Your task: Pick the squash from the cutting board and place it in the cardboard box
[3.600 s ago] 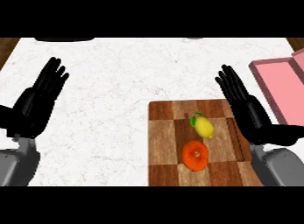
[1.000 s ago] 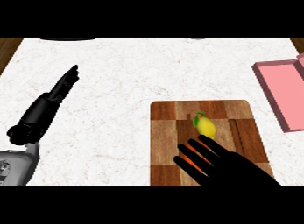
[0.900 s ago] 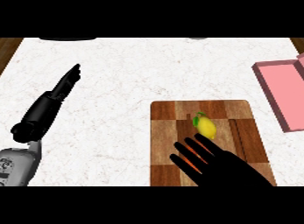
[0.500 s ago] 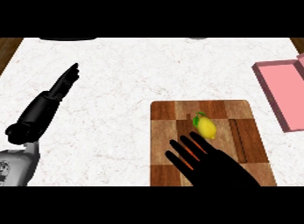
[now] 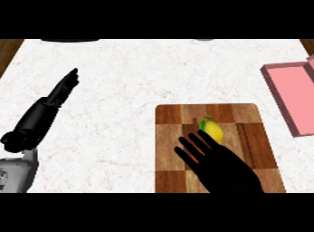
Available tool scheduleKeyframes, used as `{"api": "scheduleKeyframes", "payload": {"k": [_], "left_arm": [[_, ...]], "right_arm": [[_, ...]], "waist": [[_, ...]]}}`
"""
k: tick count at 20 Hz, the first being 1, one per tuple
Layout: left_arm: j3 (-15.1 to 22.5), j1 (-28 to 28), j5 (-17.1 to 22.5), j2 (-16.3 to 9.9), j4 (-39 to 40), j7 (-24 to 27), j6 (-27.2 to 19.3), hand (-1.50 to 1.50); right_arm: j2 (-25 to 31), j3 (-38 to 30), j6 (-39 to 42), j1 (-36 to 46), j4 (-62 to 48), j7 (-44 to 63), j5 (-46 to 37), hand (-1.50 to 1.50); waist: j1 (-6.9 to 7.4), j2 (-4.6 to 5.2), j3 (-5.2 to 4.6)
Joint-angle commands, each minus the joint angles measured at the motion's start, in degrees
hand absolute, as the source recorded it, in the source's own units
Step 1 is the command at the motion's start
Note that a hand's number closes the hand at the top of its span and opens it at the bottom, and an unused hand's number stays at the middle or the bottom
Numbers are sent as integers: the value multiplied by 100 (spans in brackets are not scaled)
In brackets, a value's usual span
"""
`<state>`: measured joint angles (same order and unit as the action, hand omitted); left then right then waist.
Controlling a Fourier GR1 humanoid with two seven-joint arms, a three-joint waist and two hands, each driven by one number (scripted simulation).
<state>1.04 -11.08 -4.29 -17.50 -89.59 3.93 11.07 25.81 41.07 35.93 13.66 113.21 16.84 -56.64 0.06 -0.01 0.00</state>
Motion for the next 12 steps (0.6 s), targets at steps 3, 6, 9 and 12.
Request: {"api": "scheduleKeyframes", "payload": {"k": [3, 6, 9, 12], "left_arm": [[18, -52, -230, 203, -100, -109, -51, 0], [-238, -119, -169, 118, 355, 213, 154, 0], [-231, -283, -179, 176, 104, -182, 163, 0], [-206, -222, -350, 279, 292, 124, 120, 0]], "right_arm": [[-463, -187, -184, 275, -954, -636, -281, -150], [-116, -286, -22, -320, -244, -723, -370, -150], [-654, 43, -352, -211, -1080, -592, -922, -150], [-624, -194, -356, -136, -1237, -753, -1111, -150]], "waist": [[22, 3, 0], [-21, 0, -1], [-2, 0, 0], [-9, 1, 0]]}}
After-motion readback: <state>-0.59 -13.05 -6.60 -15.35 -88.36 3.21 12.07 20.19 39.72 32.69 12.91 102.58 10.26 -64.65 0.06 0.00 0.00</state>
